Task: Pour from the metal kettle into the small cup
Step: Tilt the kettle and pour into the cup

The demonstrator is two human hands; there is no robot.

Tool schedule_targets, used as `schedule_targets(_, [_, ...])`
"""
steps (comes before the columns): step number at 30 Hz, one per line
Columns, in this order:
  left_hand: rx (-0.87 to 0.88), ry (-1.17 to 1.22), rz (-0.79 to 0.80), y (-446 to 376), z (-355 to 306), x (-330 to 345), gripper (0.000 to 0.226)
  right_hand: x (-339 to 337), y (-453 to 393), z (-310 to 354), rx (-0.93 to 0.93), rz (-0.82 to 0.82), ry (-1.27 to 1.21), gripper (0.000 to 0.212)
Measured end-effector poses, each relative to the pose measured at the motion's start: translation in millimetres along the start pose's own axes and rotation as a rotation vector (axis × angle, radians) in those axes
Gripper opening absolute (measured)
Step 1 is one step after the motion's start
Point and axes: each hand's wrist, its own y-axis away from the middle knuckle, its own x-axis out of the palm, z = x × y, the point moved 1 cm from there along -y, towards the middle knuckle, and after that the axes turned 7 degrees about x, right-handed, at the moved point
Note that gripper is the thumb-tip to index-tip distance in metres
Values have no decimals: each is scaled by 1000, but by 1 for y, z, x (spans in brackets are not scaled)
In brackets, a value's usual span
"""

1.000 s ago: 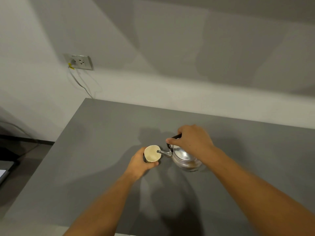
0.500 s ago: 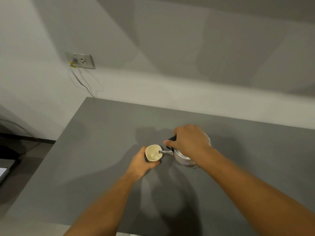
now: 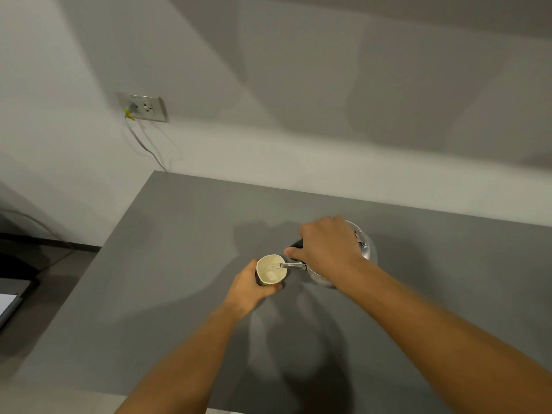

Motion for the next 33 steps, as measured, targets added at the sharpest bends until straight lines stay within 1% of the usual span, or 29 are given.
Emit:
schedule_targets(11, [7, -23, -1, 1, -1, 0, 62, 0, -1, 1, -48, 7, 34, 41])
schedule_targets(16, [-10, -18, -5, 0, 2, 1, 62, -2, -1, 3, -65, 20, 46, 48])
schedule_targets(20, [-7, -5, 3, -1, 3, 1, 63, -3, -2, 3, -74, 27, 56, 48])
schedule_targets(25, [-5, -11, 4, -1, 2, 1, 64, -2, -2, 4, -73, 15, 61, 42])
schedule_targets(30, [-4, -17, 5, -2, 2, 1, 64, -1, -2, 4, -84, 12, 81, 46])
schedule_targets(33, [-4, -16, 3, -1, 3, 1, 64, -1, -2, 5, -84, 12, 74, 44])
